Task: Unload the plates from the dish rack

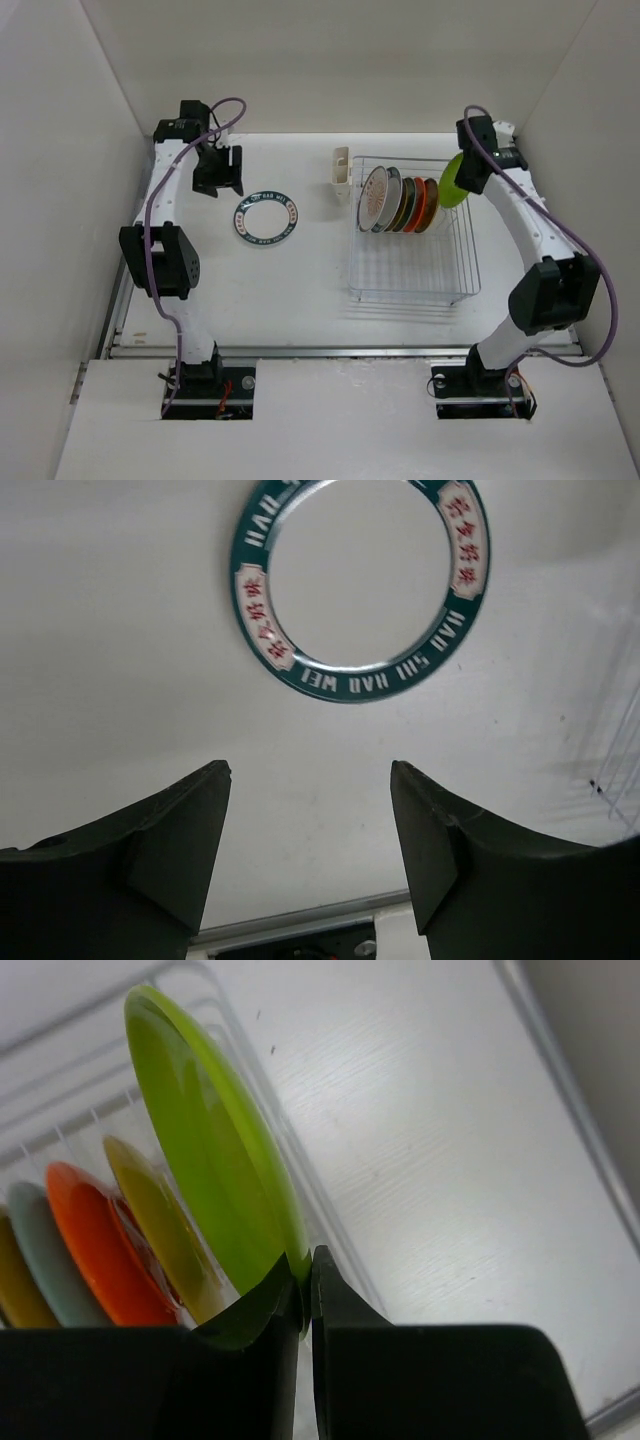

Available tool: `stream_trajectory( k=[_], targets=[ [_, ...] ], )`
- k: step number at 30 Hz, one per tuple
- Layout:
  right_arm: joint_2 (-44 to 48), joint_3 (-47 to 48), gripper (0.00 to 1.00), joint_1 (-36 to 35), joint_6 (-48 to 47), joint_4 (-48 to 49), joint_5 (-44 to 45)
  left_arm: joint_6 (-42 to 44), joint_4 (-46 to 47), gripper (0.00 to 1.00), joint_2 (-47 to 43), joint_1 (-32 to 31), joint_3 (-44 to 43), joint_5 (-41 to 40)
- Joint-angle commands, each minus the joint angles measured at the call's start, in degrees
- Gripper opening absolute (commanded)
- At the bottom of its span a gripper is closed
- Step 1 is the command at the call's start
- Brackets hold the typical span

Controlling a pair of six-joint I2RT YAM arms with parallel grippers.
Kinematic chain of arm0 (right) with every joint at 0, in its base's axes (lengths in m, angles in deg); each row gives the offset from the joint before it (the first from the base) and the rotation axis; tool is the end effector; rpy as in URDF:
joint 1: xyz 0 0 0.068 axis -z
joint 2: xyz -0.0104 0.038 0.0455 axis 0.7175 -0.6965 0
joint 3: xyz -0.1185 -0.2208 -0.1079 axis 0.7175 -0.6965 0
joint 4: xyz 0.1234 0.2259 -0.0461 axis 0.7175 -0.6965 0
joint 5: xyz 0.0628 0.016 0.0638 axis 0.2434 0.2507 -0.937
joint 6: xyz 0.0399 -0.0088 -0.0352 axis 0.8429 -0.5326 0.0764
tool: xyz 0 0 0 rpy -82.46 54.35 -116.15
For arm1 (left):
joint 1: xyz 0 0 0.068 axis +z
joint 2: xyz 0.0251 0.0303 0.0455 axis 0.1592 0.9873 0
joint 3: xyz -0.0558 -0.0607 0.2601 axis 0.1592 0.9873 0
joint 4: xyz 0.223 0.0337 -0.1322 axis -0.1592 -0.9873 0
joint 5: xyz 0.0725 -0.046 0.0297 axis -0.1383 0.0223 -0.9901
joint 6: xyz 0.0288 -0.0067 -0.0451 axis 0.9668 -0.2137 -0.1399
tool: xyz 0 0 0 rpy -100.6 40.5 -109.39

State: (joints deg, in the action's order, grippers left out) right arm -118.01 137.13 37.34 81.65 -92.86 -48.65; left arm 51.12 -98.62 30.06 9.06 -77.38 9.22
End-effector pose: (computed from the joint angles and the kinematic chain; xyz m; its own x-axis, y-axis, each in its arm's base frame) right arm 0.3490 0.0350 0.3302 -0.6429 0.2958 -0.7065 0.4889 0.8685 -0.0813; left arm 0.4091 -0.0084 0.3361 -0.8544 0.0453 -0.5176 0.1504 0.9751 -0.1630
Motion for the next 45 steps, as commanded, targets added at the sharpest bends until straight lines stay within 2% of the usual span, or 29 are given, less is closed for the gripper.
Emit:
stream_trajectory(
  k=[1, 4, 6, 7, 9, 10, 11, 12, 14, 15, 17, 23, 26, 29, 33, 38, 42, 44, 45],
  targets=[
    [6.2, 11.4, 0.0, -0.1, 0.0, -7.5, 12.0, 3.7, -5.3, 0.62, -3.5, -3.1, -2.8, 2.8],
    [6.8, 14.9, 0.0, -2.5, 0.0, -11.0, 15.1, 6.0, -7.3, 0.62, -5.8, -4.5, -3.7, 10.7],
    [8.4, 14.9, 0.0, -4.3, -2.3, -10.0, 10.3, 7.2, -7.3, 0.62, -6.7, -4.5, -3.7, 16.6],
    [8.9, 13.2, 0.0, -6.6, -3.4, -8.5, 2.0, 7.7, -7.3, 0.62, -7.3, -4.5, -3.7, 18.3],
    [10.6, 10.6, 0.0, -8.8, -4.6, -2.4, -7.5, 8.6, -7.3, 0.62, -7.9, -5.0, -3.7, 21.1],
    [11.3, 9.0, 0.0, -10.6, -4.6, 0.5, -17.9, 9.2, -7.9, 0.62, -7.9, -5.0, -3.7, 22.8],
    [11.9, 4.9, 0.0, -11.5, -4.6, 3.7, -23.3, 9.2, -7.9, 0.62, -8.5, -5.0, -3.7, 23.6],
    [12.4, 2.8, 0.0, -12.3, -4.1, 11.0, -28.4, 10.6, -7.9, 0.62, -8.5, -5.0, -3.1, 24.4],
    [12.4, -2.3, 0.0, -14.9, -2.4, 18.6, -40.7, 11.1, -7.9, 0.62, -9.7, -5.0, -2.4, 26.5],
    [11.6, -3.4, 0.0, -15.8, -1.3, 25.6, -44.1, 11.9, -7.9, 0.62, -9.7, -5.0, -1.6, 26.5],
    [9.3, -4.2, 0.0, -18.5, 1.4, 30.7, -51.5, 12.8, -7.9, 0.62, -10.2, -5.0, -0.2, 27.4],
    [-2.2, -0.3, 0.0, -23.8, 2.1, 39.0, -60.6, 14.0, -6.6, 0.54, -10.2, -5.0, 5.6, 25.3],
    [-6.5, 0.9, 0.0, -24.5, 2.7, 39.7, -62.0, 14.6, -5.3, 0.49, -10.2, -5.0, 8.9, 22.6],
    [-9.5, 0.9, 0.0, -25.1, 2.7, 40.2, -64.7, 14.6, -4.2, 0.47, -10.2, -5.0, 11.4, 23.4],
    [-10.0, -1.1, 0.0, -25.7, 3.3, 43.1, -65.4, 14.6, -3.0, 0.44, -10.2, -5.0, 12.6, 24.2],
    [-10.5, -2.1, 0.0, -26.7, 4.5, 45.0, -66.8, 14.6, -3.0, 0.31, -9.7, -5.0, 13.1, 26.3],
    [-12.9, -2.1, 0.0, -27.3, 6.1, 47.2, -68.0, 14.6, -3.6, 0.31, -9.7, -5.0, 13.1, 30.3],
    [-13.6, -1.6, 0.0, -27.9, 6.6, 47.8, -68.5, 14.6, -3.6, 0.23, -9.7, -5.0, 13.1, 31.0],
    [-14.1, -1.6, 0.0, -27.9, 7.2, 48.3, -68.5, 14.6, -4.1, 0.09, -9.7, -5.0, 13.1, 31.5]
  ],
)
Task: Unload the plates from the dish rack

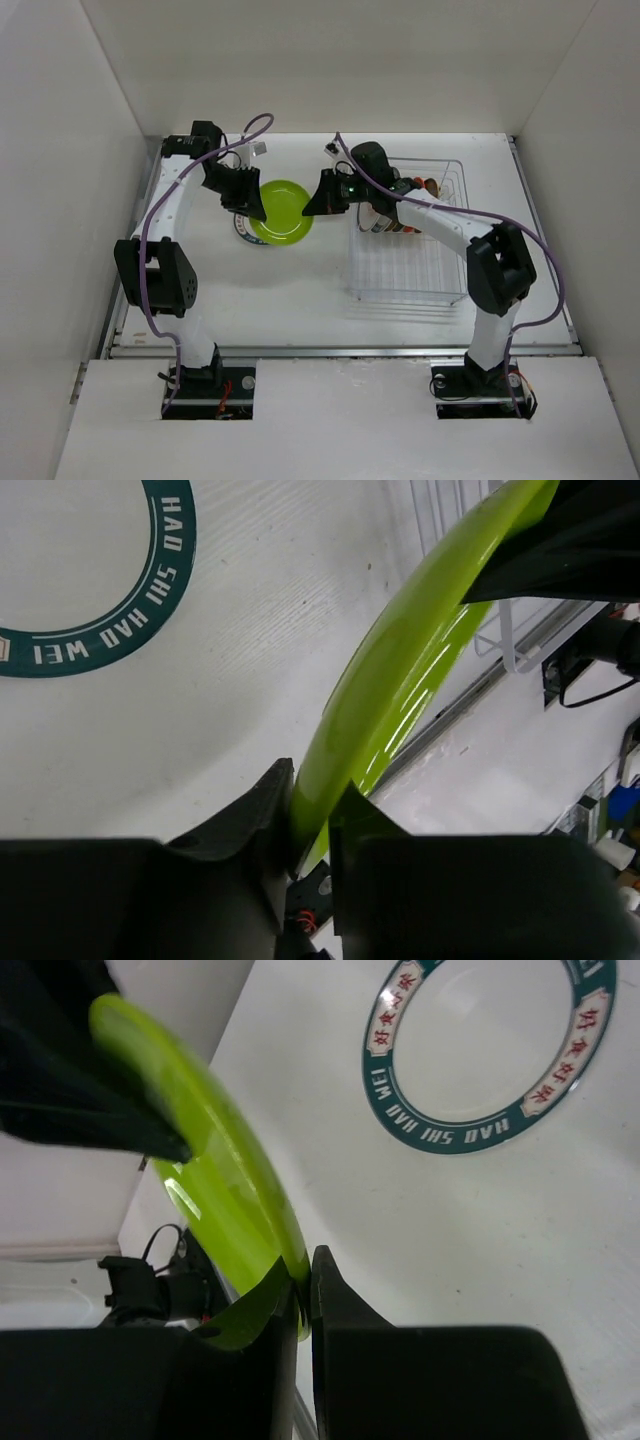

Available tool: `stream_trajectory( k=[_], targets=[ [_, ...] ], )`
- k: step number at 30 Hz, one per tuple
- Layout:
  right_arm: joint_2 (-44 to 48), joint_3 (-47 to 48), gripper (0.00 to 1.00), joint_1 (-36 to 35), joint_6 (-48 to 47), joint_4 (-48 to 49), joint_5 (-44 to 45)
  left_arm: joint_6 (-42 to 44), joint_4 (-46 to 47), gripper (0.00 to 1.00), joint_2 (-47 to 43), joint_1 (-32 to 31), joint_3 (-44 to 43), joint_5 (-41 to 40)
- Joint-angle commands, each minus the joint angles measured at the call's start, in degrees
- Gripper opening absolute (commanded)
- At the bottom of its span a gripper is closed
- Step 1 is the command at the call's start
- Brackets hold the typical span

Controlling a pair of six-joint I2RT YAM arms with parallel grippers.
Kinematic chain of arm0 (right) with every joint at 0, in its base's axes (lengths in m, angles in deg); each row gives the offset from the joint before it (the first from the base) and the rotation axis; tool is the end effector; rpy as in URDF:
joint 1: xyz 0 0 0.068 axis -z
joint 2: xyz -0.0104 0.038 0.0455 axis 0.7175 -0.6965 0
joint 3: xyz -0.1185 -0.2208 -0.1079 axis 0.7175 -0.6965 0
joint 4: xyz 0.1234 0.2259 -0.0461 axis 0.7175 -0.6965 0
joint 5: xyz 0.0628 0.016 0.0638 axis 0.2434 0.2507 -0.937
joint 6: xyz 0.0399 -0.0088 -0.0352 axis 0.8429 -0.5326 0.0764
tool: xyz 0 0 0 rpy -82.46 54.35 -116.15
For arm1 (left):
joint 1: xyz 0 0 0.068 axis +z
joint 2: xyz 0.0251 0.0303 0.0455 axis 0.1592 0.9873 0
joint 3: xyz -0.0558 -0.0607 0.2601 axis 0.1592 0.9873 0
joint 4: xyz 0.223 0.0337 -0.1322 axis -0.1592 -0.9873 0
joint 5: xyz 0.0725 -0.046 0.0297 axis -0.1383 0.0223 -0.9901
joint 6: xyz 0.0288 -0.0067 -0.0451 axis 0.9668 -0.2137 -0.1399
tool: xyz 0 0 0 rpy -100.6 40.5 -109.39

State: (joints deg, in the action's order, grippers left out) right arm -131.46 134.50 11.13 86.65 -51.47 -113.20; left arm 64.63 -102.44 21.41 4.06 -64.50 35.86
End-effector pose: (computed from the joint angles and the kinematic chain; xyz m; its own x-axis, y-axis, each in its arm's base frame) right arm 0.3495 0.2677 0.2844 -0.7896 -0.0356 -0.6126 -0.5582 0.4566 0.6928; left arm 0.3553 -0.0543 0.3286 -0.7976 0.2869 -0.5306 0.5530 0.6990 -0.4534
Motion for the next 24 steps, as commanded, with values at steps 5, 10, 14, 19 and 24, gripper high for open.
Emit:
stream_trajectory(
  k=[5, 10, 14, 19, 24],
  targets=[
    [-0.7, 2.2, 0.07, -2.7, 2.2, 4.5, -2.1, 2.6, -2.5, 0.0, -1.6, 0.0, 0.3, 2.2],
    [0.5, 3.5, 0.85, -2.7, -1.7, -3.4, 2.4, 10.6, -5.7, 0.0, -4.5, 0.0, 5.7, -3.7],
    [6.2, 2.4, 0.99, -2.7, -4.0, -9.1, 13.1, 17.5, -10.5, 0.0, -2.8, 0.0, 8.9, -10.1],
    [13.8, 2.5, 0.99, -2.1, -4.0, -17.8, 28.6, 23.0, -14.2, 0.0, 2.7, 0.0, 13.7, -11.2],
    [15.4, 5.3, 0.99, 1.7, 0.4, -28.6, 41.0, 23.6, -11.3, 0.0, 9.2, 0.0, 17.4, -12.9]
  ],
)
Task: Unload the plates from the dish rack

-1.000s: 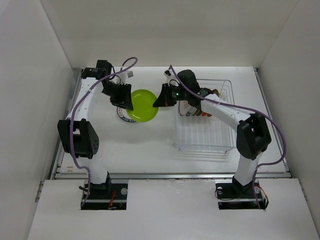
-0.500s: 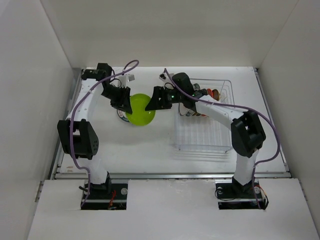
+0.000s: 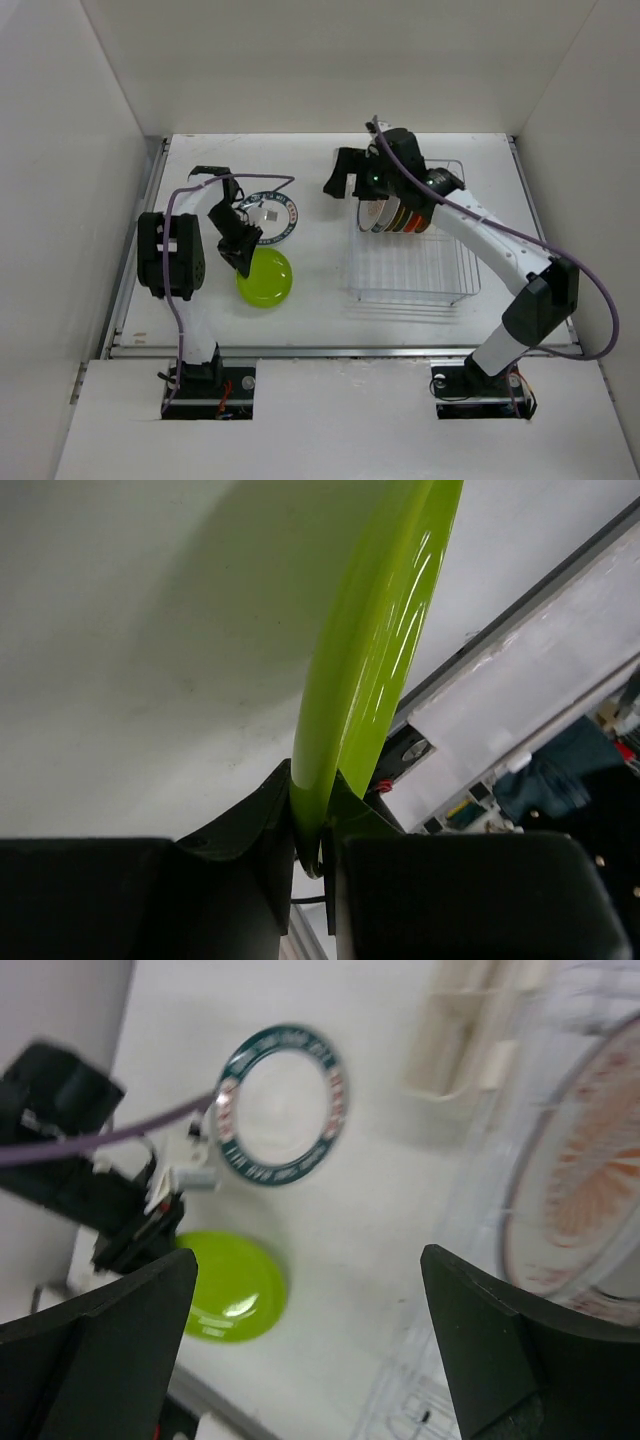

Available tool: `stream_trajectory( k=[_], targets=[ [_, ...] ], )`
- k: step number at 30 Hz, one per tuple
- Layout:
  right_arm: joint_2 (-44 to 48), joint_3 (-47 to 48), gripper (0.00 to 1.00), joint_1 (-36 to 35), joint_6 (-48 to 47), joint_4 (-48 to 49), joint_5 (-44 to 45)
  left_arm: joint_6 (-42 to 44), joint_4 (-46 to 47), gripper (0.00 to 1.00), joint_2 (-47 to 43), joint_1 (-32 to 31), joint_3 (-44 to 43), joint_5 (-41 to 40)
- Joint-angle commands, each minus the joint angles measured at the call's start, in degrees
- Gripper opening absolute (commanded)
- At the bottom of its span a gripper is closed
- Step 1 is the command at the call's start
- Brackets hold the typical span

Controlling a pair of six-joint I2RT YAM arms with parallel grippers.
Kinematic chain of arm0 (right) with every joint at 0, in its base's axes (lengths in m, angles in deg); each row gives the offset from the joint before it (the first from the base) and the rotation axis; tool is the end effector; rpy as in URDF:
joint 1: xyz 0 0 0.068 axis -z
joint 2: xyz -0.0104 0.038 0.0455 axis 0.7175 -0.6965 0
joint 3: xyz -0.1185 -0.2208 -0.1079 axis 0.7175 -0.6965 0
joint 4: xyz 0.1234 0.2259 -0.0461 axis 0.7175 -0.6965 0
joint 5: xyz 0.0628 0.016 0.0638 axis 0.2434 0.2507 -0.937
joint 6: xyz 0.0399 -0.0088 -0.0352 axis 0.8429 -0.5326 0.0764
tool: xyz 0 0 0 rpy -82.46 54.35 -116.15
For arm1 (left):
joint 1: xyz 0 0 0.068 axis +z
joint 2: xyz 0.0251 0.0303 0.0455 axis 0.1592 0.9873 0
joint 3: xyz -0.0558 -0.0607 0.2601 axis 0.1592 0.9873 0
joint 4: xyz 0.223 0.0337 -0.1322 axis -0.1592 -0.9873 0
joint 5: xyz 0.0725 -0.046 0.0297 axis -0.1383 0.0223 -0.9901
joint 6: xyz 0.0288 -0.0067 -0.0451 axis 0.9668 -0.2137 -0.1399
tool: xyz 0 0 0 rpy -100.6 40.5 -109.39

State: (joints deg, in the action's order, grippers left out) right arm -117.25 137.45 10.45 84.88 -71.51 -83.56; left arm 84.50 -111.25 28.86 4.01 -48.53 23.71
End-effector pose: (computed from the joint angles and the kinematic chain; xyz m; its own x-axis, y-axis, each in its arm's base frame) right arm 0.3051 0.2216 0.3634 -0.6845 0.1136 -0.7201 -0.3614 0.8050 0.4704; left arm 0.3319 -0.0461 0.2069 -0.7923 0.5967 -0.1272 0.5800 0.6721 -0.4604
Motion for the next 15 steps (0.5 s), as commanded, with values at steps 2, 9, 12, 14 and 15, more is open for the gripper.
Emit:
stream_trajectory(
  k=[2, 9, 12, 14, 15],
  targets=[
    [2.5, 2.4, 0.99, 4.5, 2.2, -11.1, 15.1, 3.8, -1.3, 0.0, 2.4, 0.0, 2.1, -0.3],
    [6.1, -1.5, 0.99, 11.0, 3.5, -12.5, 18.7, -2.2, 4.0, 0.13, 5.8, 0.0, 1.5, -5.1],
    [6.7, -3.0, 0.99, 12.8, 4.7, -13.8, 21.6, -4.6, 6.0, 0.19, 6.4, 0.0, 1.5, -7.0],
    [6.7, -3.8, 0.99, 13.6, 5.2, -14.6, 23.5, -5.3, 6.5, 0.25, 5.8, 0.0, 1.5, -7.6],
    [6.7, -4.3, 0.99, 14.3, 5.2, -14.6, 25.0, -5.8, 7.3, 0.34, 5.2, 0.0, 1.5, -7.6]
  ],
)
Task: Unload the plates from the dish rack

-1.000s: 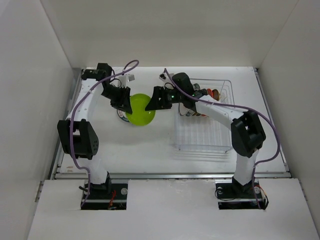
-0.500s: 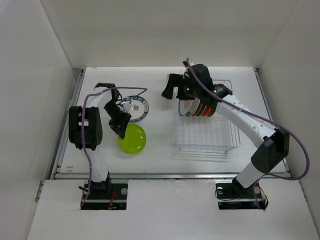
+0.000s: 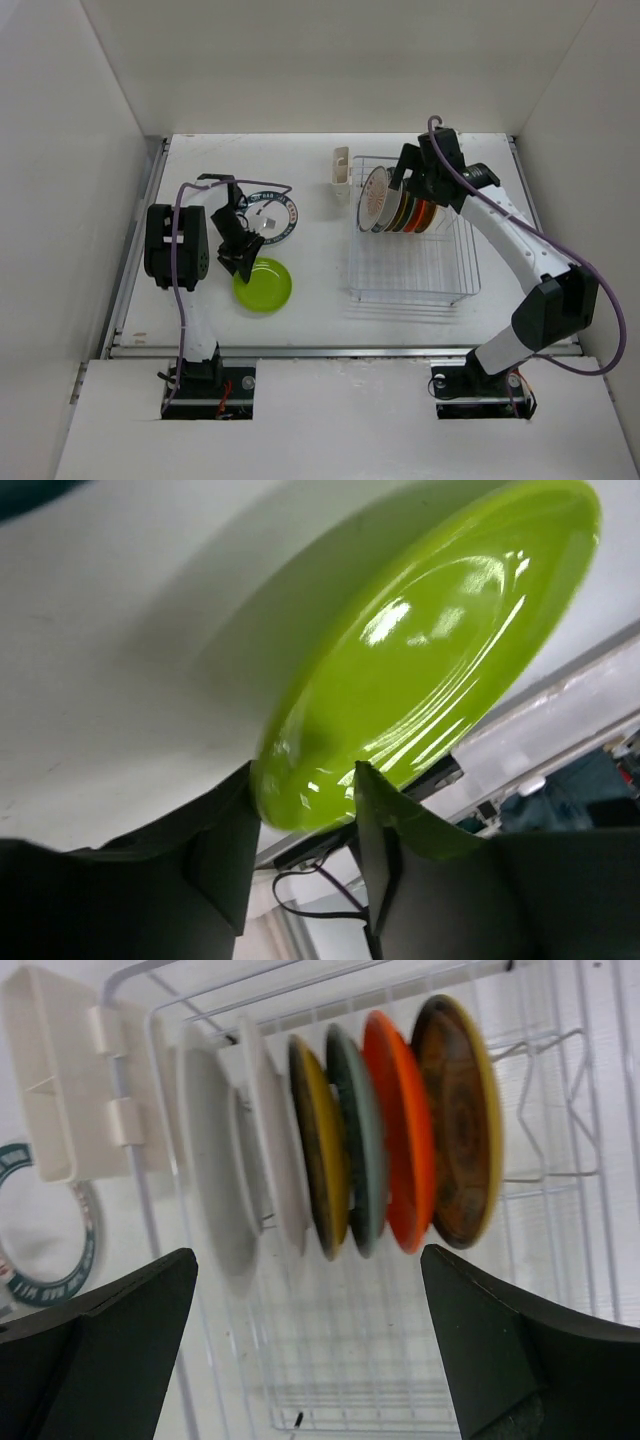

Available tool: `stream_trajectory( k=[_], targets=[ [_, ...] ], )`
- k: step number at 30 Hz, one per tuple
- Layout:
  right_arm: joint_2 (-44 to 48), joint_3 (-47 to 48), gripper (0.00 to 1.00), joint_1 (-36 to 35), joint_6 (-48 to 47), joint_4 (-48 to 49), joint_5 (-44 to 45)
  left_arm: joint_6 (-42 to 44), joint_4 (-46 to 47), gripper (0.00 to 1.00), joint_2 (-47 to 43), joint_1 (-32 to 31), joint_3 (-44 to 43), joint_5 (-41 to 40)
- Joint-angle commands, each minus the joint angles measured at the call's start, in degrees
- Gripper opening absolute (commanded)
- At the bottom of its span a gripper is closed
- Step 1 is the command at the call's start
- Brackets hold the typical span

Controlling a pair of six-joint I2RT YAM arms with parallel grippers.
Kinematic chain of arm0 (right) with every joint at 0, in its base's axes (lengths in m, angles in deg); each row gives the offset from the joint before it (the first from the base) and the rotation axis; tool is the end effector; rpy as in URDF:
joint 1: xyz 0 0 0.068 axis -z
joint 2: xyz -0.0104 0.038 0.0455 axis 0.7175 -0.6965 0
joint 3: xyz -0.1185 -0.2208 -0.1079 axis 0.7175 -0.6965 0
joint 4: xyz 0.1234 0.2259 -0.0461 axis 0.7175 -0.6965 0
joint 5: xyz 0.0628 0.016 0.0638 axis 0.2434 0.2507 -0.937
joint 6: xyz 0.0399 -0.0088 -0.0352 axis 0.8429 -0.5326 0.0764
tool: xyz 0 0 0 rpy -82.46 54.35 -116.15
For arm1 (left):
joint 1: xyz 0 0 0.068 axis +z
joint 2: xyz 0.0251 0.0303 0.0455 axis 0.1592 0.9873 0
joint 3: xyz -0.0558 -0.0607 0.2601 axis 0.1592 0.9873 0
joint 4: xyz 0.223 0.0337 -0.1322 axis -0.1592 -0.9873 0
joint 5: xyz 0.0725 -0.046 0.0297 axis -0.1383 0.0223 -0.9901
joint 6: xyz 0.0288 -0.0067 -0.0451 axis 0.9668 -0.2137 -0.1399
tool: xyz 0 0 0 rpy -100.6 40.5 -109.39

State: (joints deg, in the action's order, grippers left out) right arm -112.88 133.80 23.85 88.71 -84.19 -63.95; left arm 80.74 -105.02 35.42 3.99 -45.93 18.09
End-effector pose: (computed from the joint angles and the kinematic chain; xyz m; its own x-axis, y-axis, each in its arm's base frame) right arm 0.3203 0.1206 0.3491 -0.6401 0.3173 -0.6997 0.1734 0.9469 0.2708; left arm 0.3431 -0.0441 0.1565 -0.8200 0.5723 -0.0054 0.5221 0.7441 -0.4168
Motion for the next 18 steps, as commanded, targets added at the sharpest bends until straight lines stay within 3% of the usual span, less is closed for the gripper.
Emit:
stream_trajectory(
  k=[1, 13, 16, 17, 18],
  targets=[
    [2.4, -0.7, 0.99, 1.4, 1.4, -2.5, 6.0, -2.0, 1.1, 0.39, -1.3, 0.1, -1.1, -1.9],
    [2.9, -1.2, 0.99, 2.6, 1.4, -4.1, 10.0, -5.3, 4.4, 0.52, -6.4, 0.1, -0.6, -5.1],
    [3.4, -1.2, 0.99, 3.1, 1.4, -4.1, 10.5, -6.6, 5.0, 0.63, -8.9, 0.1, -0.6, -5.6],
    [3.4, -1.2, 0.99, 3.1, 1.4, -4.1, 10.5, -6.6, 5.0, 0.82, -9.4, 0.1, -1.2, -5.6],
    [3.4, -1.7, 0.99, 3.1, 1.4, -4.1, 10.5, -6.6, 5.0, 0.84, -9.9, 0.1, -1.2, -5.6]
  ],
)
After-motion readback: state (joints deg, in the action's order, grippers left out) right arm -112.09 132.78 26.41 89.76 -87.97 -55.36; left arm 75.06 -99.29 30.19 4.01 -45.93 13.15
